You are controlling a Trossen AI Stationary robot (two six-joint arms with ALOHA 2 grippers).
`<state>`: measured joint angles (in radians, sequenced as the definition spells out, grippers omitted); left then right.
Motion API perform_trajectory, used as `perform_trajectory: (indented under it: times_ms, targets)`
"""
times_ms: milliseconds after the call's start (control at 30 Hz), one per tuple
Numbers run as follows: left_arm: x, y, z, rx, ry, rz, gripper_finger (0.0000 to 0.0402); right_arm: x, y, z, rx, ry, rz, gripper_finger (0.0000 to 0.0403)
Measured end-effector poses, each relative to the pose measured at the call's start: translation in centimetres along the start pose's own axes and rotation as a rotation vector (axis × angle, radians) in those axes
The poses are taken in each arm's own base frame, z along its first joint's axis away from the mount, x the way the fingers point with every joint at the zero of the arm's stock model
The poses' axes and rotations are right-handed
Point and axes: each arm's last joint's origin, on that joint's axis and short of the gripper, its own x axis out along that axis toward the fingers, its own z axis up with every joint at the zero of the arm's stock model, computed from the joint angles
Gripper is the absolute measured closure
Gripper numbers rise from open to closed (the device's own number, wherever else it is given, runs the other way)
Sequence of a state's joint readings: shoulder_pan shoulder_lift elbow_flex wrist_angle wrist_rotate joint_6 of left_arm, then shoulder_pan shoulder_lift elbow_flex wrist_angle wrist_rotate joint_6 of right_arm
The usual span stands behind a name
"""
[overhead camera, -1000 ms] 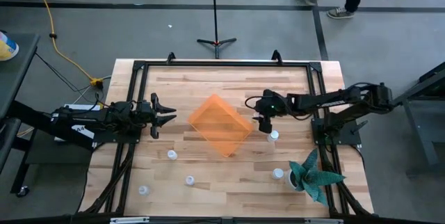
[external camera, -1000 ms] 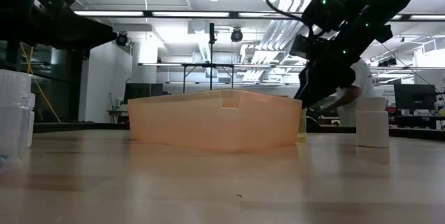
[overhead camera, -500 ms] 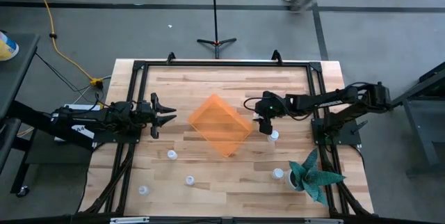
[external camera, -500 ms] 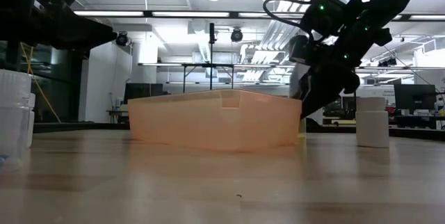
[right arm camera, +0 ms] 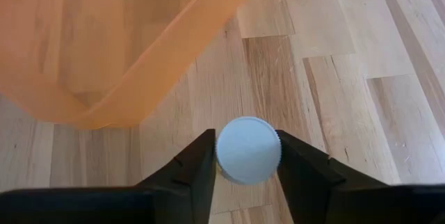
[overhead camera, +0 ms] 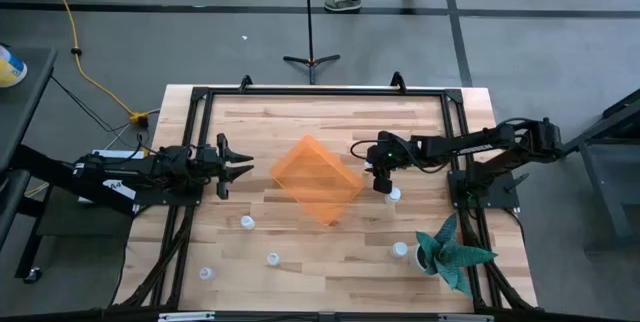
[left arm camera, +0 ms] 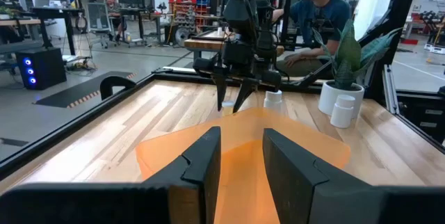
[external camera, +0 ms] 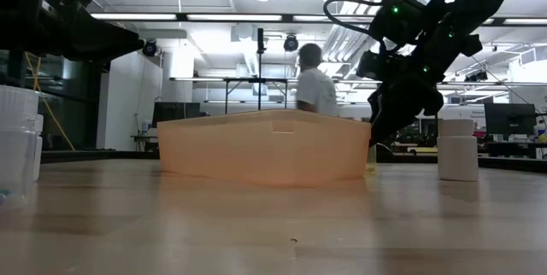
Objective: Pick and place pill bottles into a basket
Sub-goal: Put the yellow pill bottle into the orange bin
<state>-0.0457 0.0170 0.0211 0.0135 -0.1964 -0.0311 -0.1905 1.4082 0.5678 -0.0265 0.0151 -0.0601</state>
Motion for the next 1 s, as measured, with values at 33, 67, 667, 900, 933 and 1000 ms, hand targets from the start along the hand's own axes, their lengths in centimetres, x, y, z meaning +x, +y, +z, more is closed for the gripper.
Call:
perform_trajectory:
  times_ms: [33, 67, 667, 900, 933, 1000]
  targets:
    - [0.0, 0.0, 0.0, 0.000, 0.000, 0.000, 0.0259, 0.0, 0.0, 0.0, 0.000, 0.000, 0.000, 0.0278]
    - [0.0, 0.0, 0.0, 0.000, 0.001, 0.000, 0.0259, 0.0, 0.0, 0.0, 0.000, 0.000, 0.000, 0.0283]
    - [0.0, 0.0, 0.0, 0.000, 0.001, -0.001, 0.0259, -3.1, -0.7, 7.5, -0.098, -0.081, -0.087, 0.0289]
    - [0.0, 0.0, 0.0, 0.000, 0.001, -0.001, 0.0259, -4.4, 0.6, 10.4, -0.050, -0.204, 0.114, 0.0287]
    - [0.0, 0.0, 0.0, 0.000, 0.000, -0.001, 0.0259, -4.4, 1.0, 10.4, -0.058, -0.203, 0.134, 0.0286]
    - [0.0, 0.0, 0.0, 0.000, 0.000, -0.001, 0.0259, -4.1, 2.0, 10.1, -0.081, -0.195, 0.160, 0.0286]
